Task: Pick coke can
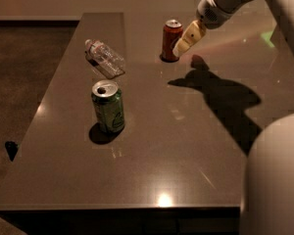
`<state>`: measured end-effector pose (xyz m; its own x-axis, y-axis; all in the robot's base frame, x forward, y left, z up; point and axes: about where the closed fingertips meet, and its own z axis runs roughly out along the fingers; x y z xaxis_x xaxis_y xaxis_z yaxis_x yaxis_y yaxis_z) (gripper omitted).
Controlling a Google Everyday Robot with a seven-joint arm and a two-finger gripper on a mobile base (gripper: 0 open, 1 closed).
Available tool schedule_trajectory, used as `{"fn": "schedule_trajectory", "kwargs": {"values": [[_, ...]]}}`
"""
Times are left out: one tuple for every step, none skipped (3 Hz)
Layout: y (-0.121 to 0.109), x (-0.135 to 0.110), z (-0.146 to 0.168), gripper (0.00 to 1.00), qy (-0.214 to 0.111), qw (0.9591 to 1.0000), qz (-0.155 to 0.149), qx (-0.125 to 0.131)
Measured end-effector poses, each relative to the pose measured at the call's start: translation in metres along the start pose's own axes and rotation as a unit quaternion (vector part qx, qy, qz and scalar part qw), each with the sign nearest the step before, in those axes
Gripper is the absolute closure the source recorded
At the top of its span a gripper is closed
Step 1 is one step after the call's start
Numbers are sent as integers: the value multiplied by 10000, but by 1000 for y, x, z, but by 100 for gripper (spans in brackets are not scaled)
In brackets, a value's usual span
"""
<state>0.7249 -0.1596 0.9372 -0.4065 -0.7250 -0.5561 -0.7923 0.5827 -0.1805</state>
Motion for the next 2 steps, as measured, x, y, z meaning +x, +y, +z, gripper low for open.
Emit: {"fn": "schedule_trajectory", "kwargs": {"values": [[-9,-17,25,0,-245,9995,92,-166],[-16,-29,43,0,-415,9986,157,-273]]}}
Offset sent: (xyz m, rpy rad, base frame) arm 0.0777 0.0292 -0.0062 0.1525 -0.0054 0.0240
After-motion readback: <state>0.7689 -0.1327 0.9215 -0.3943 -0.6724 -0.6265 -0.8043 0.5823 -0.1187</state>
